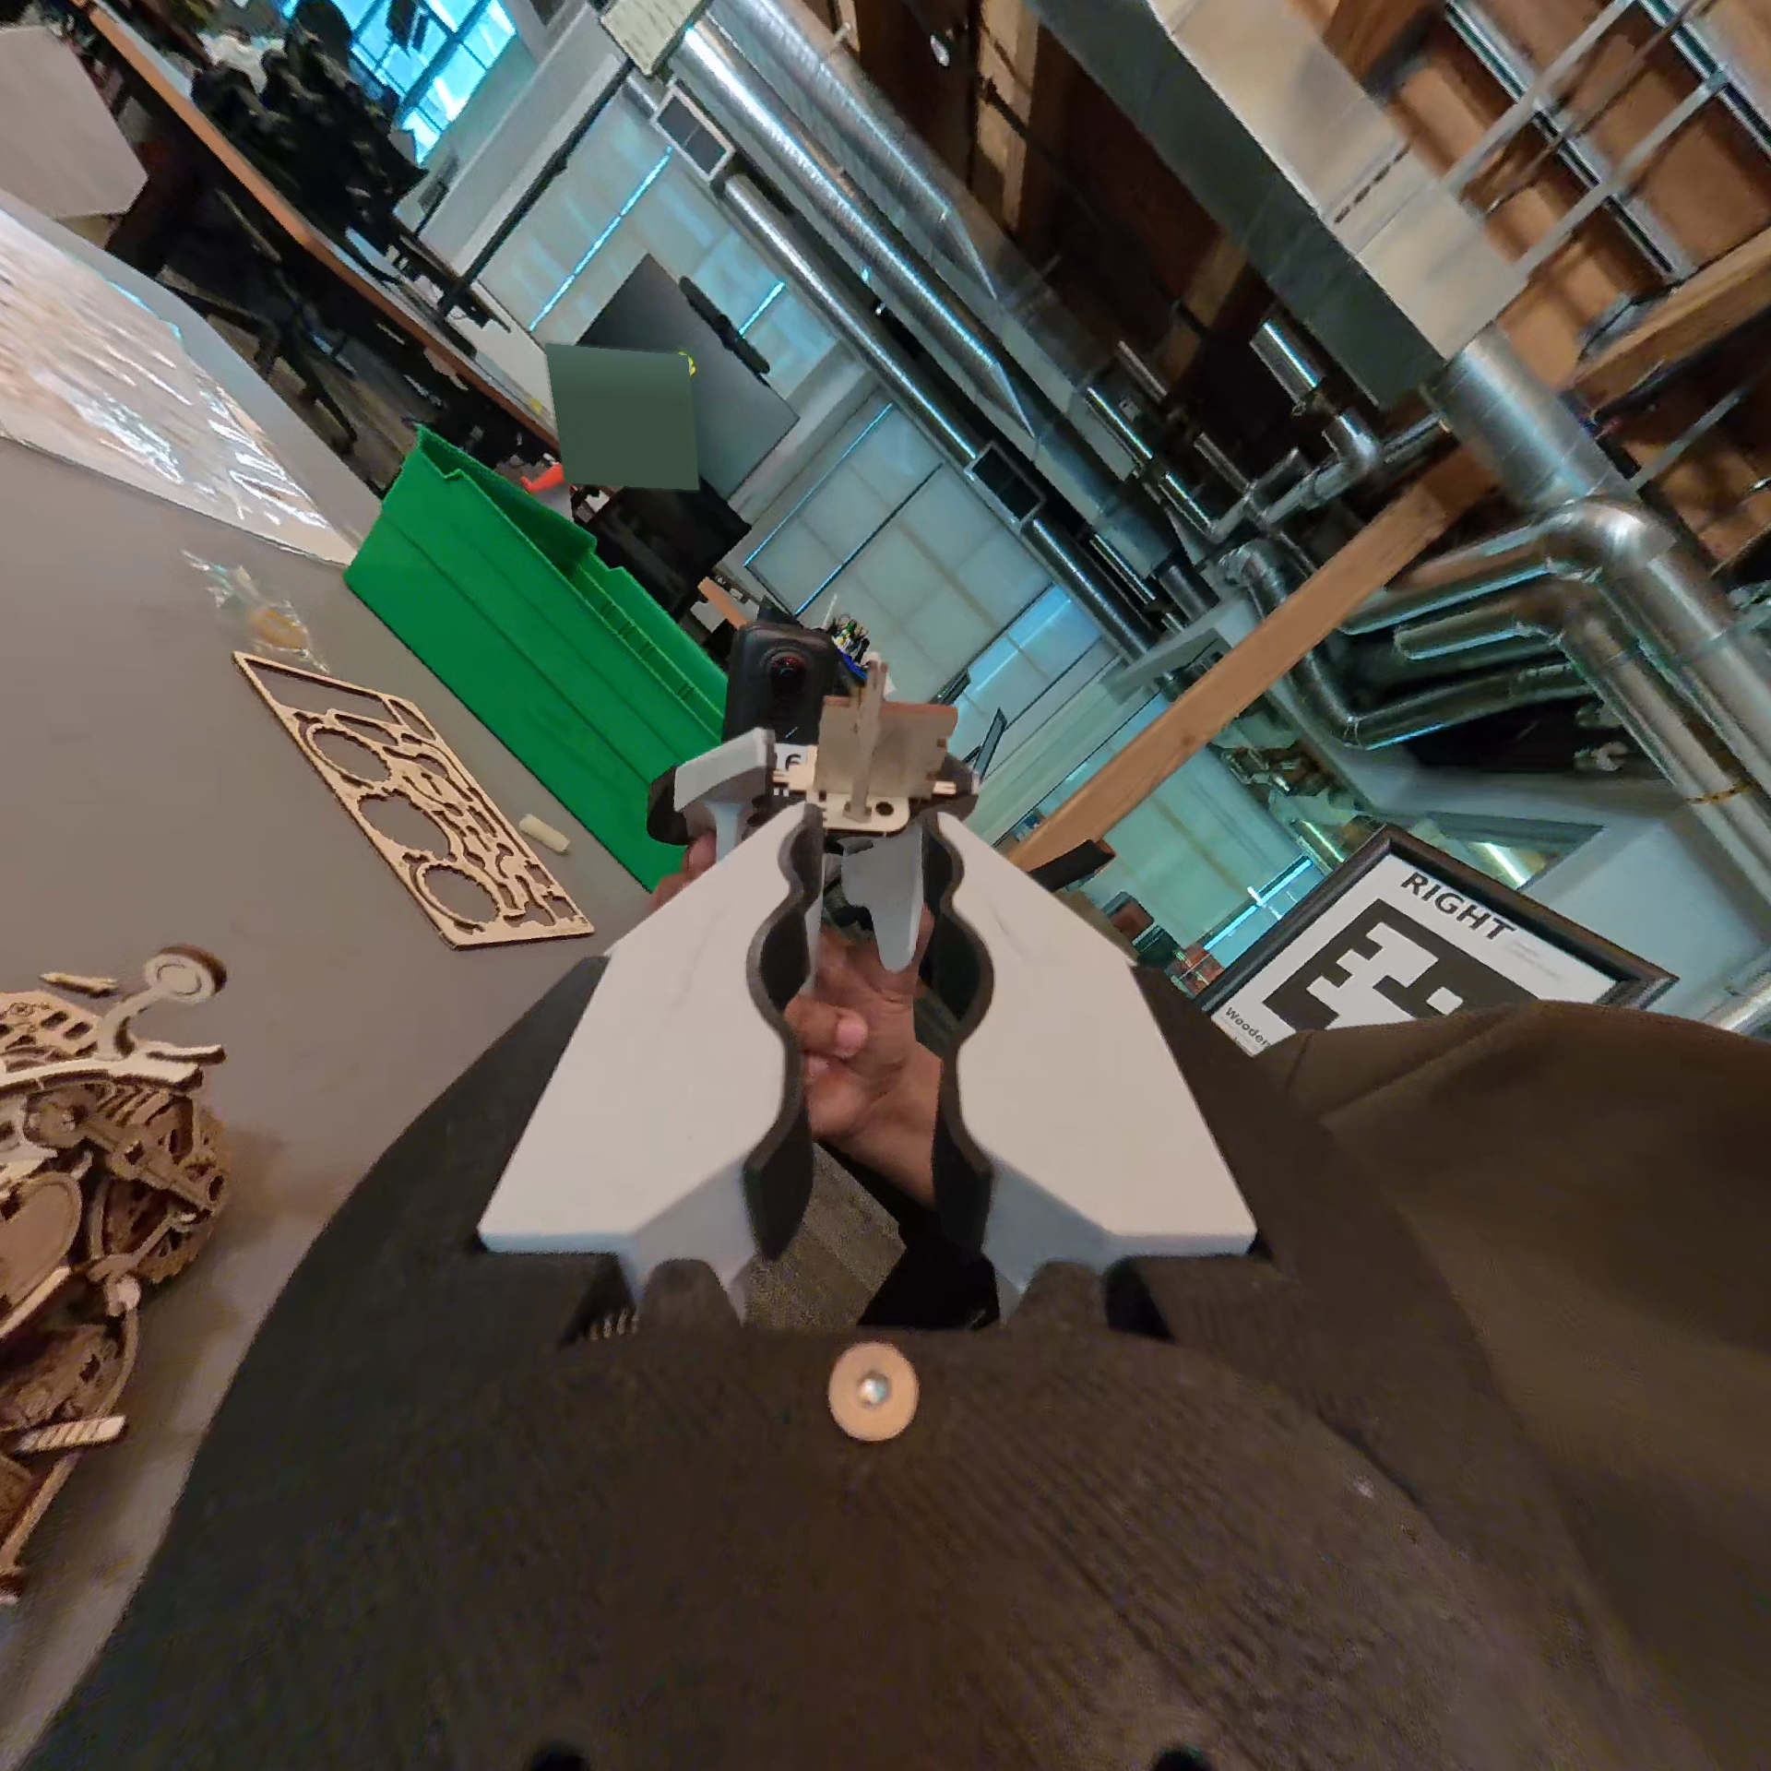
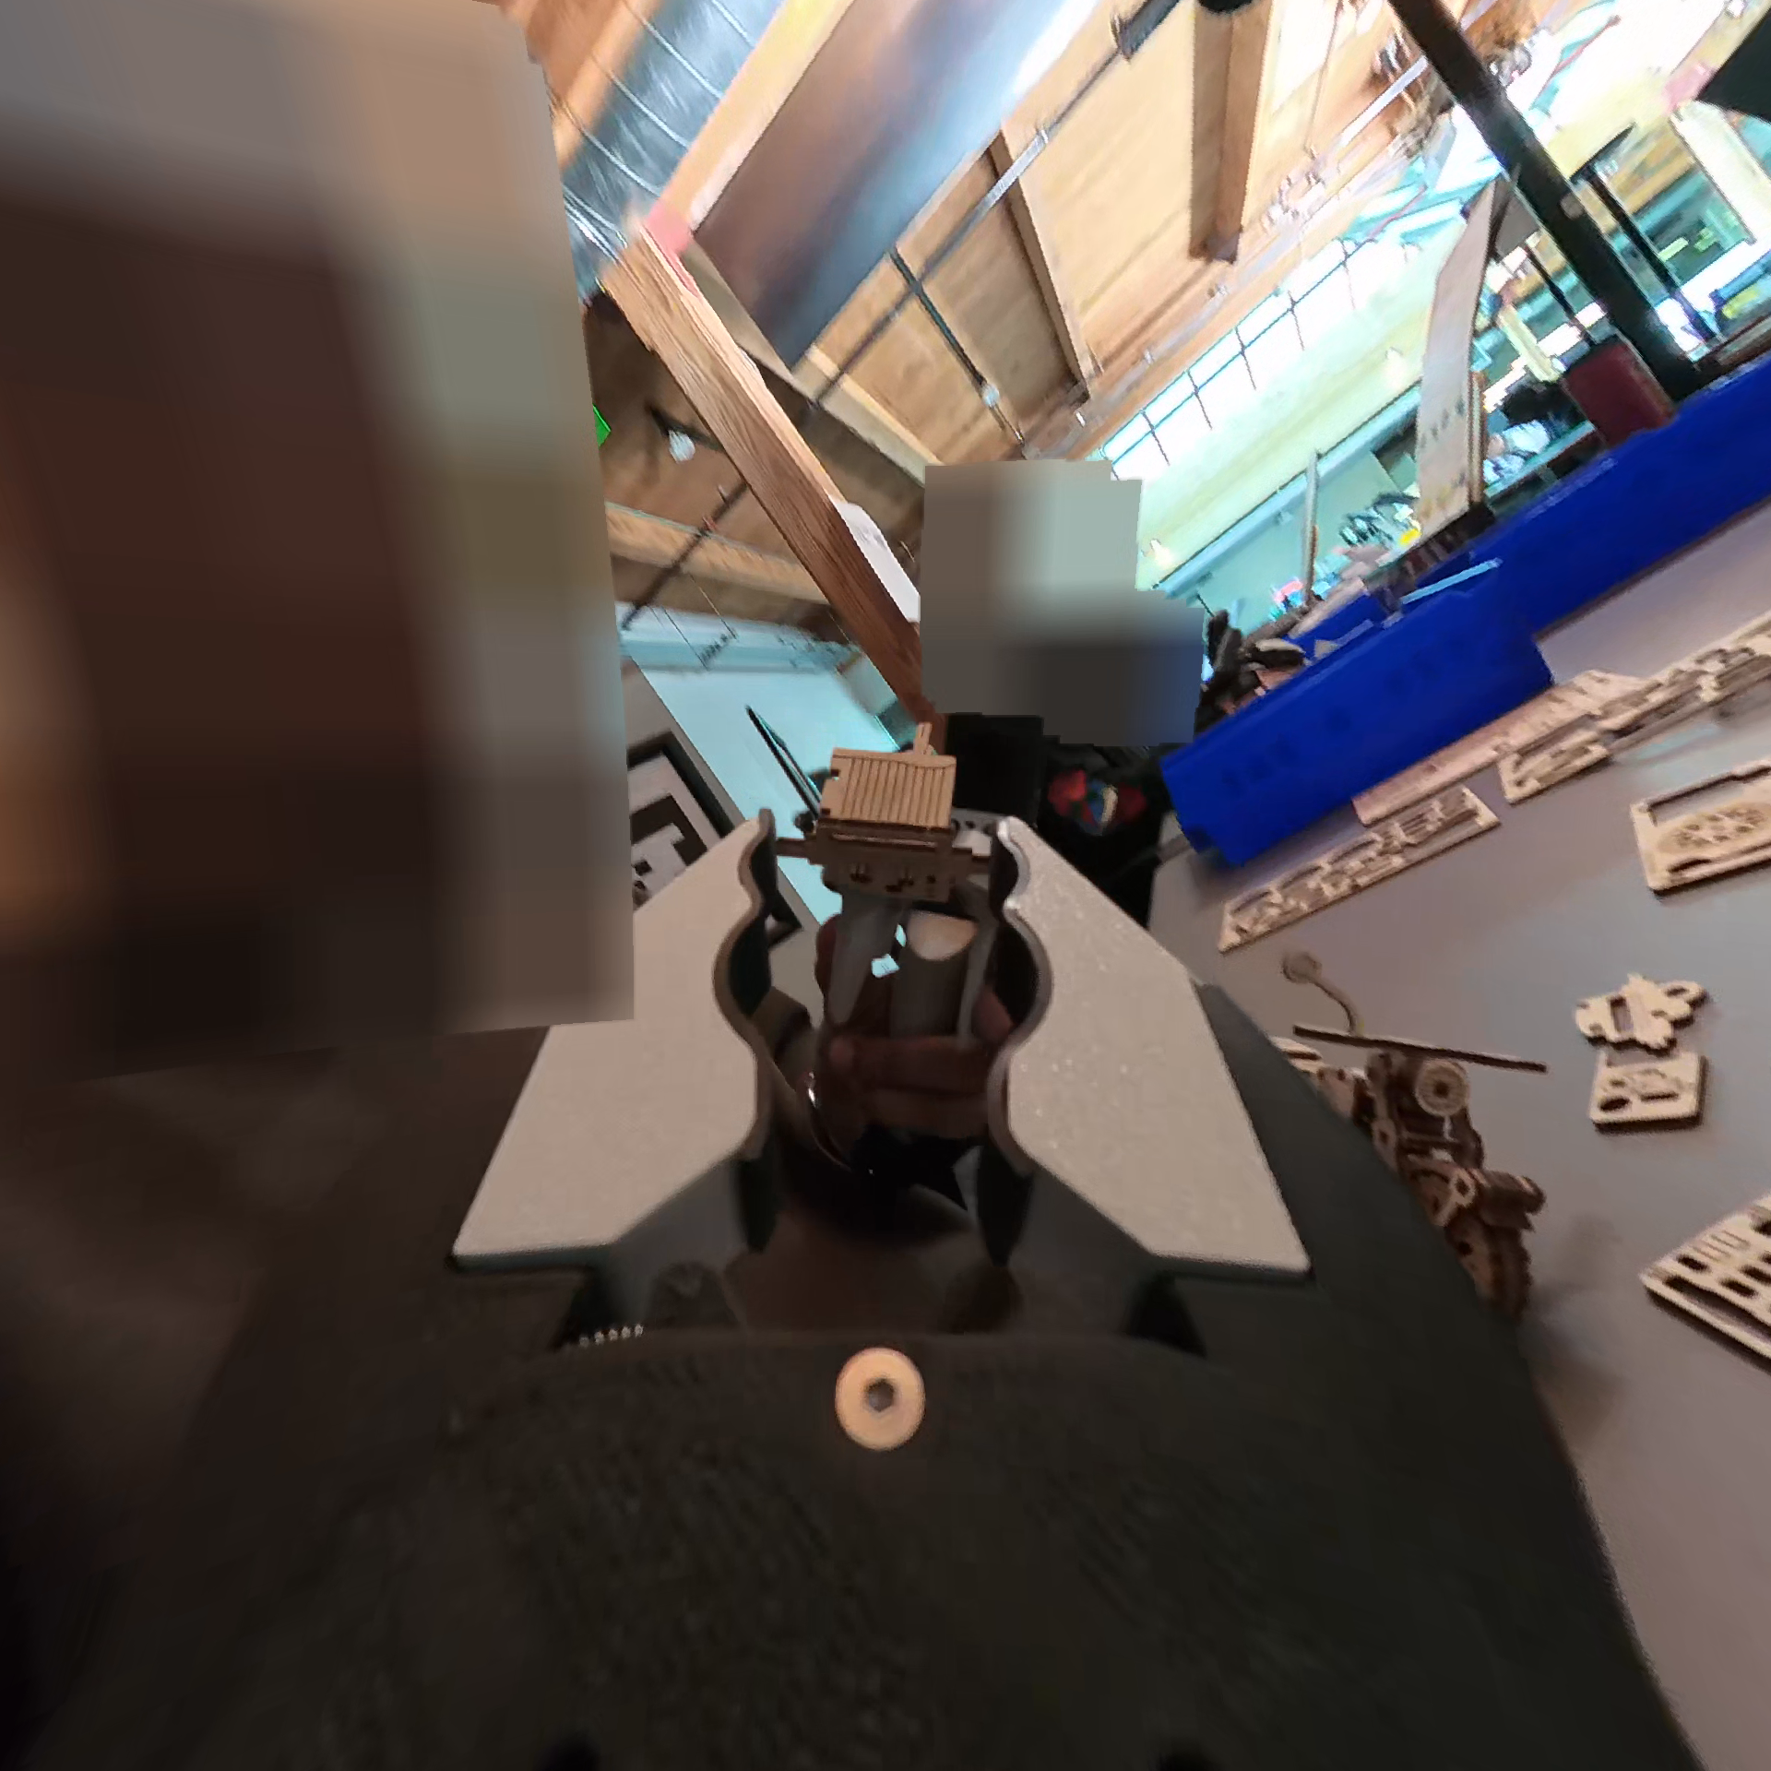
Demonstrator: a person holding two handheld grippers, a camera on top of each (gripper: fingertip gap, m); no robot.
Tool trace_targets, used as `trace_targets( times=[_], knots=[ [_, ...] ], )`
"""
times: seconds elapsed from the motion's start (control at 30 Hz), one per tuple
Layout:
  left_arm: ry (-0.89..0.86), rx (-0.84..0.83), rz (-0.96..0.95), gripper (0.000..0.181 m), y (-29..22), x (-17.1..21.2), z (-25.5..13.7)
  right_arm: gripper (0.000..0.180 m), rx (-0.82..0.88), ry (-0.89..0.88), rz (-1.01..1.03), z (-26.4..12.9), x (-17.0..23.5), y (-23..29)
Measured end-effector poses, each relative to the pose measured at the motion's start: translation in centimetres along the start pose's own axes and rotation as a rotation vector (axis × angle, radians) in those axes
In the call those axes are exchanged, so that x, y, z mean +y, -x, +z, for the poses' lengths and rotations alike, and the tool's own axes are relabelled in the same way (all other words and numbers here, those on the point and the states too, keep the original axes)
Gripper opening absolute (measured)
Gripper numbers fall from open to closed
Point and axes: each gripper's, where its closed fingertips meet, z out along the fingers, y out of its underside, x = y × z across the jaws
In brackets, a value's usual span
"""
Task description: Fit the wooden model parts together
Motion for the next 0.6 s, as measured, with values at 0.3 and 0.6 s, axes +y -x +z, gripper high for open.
trace_targets(
  times=[0.3,0.6],
  knots=[
    [-0.021,-0.006,-0.027,0.004,1.1,0.1,-0.4,0.044,0.049,0.084,-0.012,0.7,1.6,-1.0],
    [-0.036,-0.022,0.04,0.0,1.2,0.0,-0.7,0.044,0.058,0.095,0.01,0.9,1.9,-1.2]
  ],
)
